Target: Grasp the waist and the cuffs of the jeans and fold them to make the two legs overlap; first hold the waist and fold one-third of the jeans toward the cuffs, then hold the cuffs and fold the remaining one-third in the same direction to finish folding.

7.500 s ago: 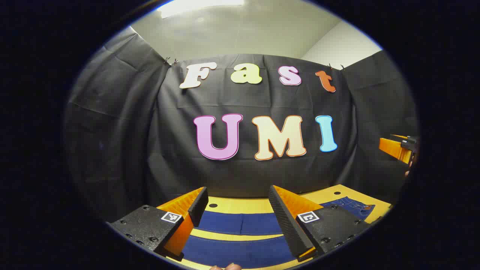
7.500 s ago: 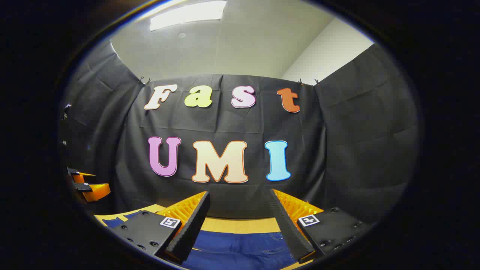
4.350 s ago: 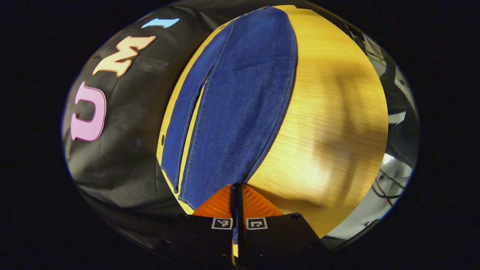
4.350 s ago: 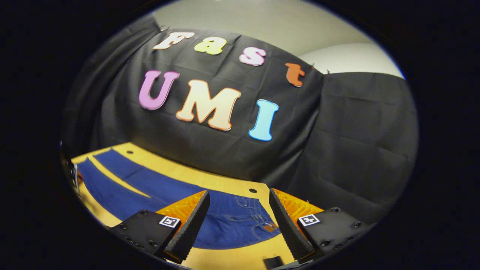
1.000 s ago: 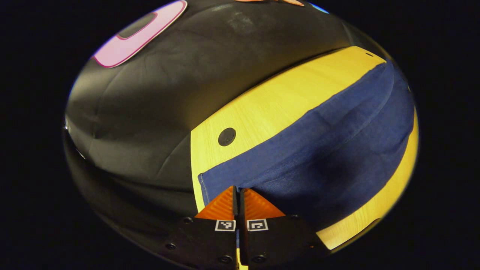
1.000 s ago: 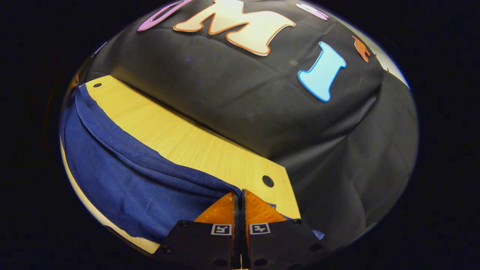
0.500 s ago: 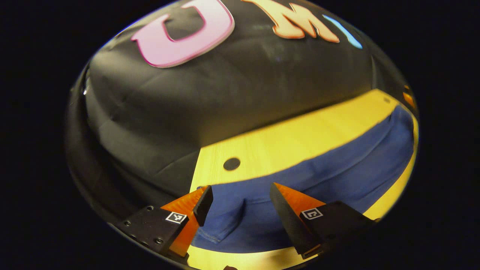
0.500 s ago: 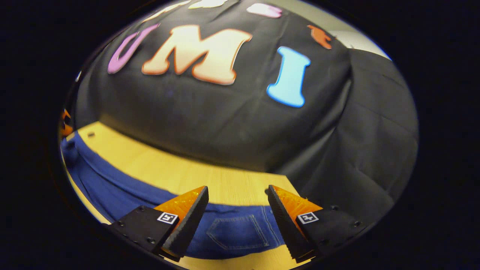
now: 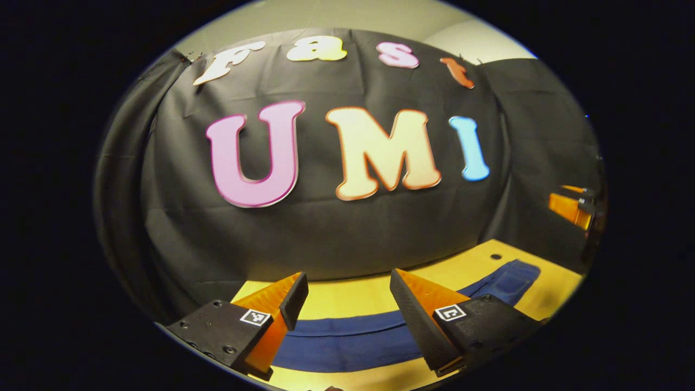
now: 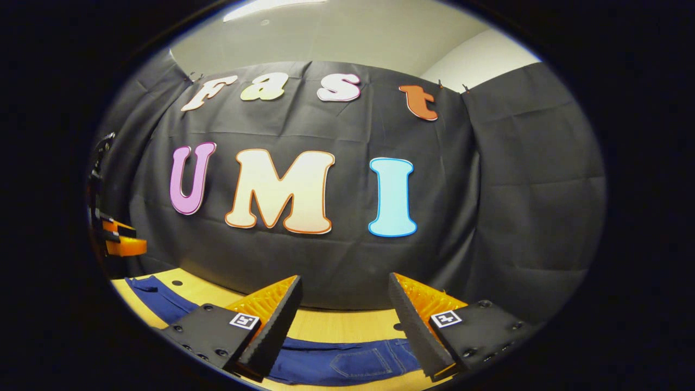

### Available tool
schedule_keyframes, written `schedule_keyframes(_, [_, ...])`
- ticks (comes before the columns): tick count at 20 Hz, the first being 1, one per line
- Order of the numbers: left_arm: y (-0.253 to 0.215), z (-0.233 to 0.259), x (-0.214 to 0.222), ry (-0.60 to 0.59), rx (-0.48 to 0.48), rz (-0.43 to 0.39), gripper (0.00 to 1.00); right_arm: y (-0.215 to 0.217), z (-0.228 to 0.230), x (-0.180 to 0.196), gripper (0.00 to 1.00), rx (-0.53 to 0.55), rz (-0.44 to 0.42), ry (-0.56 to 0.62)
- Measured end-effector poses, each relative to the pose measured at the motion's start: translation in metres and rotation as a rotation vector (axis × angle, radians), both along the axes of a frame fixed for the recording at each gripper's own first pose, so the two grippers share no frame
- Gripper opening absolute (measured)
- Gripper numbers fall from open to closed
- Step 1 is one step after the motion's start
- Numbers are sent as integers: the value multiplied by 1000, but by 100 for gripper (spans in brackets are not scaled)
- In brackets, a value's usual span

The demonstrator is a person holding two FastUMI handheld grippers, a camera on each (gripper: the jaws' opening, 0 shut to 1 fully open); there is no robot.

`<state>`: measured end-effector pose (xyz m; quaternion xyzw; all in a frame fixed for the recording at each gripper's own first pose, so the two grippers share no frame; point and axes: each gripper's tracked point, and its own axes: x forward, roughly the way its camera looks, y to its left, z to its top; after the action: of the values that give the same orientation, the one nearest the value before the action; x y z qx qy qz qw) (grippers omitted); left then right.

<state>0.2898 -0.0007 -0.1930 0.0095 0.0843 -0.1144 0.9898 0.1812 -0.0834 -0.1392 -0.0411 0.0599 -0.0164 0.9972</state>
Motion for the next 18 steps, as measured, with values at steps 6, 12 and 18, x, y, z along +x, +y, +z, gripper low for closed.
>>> schedule_keyframes(6, [-32,23,-4,-37,-116,-45,94,16,12,-29,100,76,13,-17])
schedule_keyframes(12, [-32,26,-6,-55,-83,-55,94,29,22,-31,100,87,52,-39])
schedule_keyframes(18, [-30,29,-7,-66,-82,-51,94,29,27,-34,100,79,56,-53])
